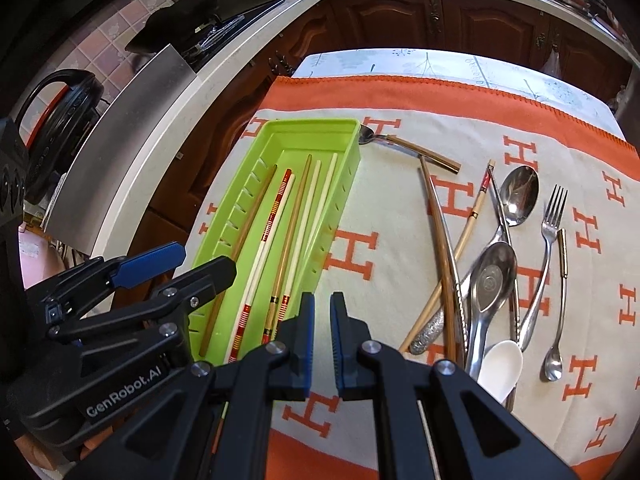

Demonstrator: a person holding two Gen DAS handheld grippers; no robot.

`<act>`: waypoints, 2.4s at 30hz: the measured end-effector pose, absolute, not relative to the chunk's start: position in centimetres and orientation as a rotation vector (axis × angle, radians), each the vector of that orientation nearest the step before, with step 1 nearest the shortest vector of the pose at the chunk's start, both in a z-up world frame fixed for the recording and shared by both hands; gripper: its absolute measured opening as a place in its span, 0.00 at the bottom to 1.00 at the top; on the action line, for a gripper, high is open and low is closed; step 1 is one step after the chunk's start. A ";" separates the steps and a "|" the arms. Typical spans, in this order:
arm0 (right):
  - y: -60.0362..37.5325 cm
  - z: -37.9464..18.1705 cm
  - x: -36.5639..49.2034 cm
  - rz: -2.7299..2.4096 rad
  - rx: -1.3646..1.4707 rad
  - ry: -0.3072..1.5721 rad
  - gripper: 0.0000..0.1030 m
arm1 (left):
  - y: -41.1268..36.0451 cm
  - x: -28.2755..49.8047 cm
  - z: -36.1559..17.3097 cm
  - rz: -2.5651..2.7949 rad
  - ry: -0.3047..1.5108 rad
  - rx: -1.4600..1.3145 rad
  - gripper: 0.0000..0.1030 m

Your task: Organize utensils

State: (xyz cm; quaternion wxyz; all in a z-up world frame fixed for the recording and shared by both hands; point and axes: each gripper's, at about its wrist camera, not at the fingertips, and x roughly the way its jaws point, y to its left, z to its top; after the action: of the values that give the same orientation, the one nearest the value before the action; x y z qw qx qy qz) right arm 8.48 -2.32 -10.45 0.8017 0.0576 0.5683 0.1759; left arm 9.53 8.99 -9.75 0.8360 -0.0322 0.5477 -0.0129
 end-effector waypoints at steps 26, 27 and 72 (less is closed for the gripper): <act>-3.6 -9.9 8.3 0.379 0.135 1.200 0.08 | 7.2 9.7 -9.1 -0.044 1.151 -0.049 0.45; -3.7 -9.8 8.3 0.378 0.135 1.198 0.08 | 7.1 9.7 -9.0 -0.045 1.150 -0.048 0.45; -15.7 -10.4 13.5 0.329 0.225 1.198 0.23 | -1.8 18.0 -16.3 -0.148 1.324 -0.294 0.19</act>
State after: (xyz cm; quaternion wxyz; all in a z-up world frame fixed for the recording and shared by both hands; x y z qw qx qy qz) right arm 13.53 -15.72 -10.44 0.8074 0.1053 0.5599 0.1536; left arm 18.03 -1.77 -16.29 0.7761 -0.1357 0.6120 -0.0685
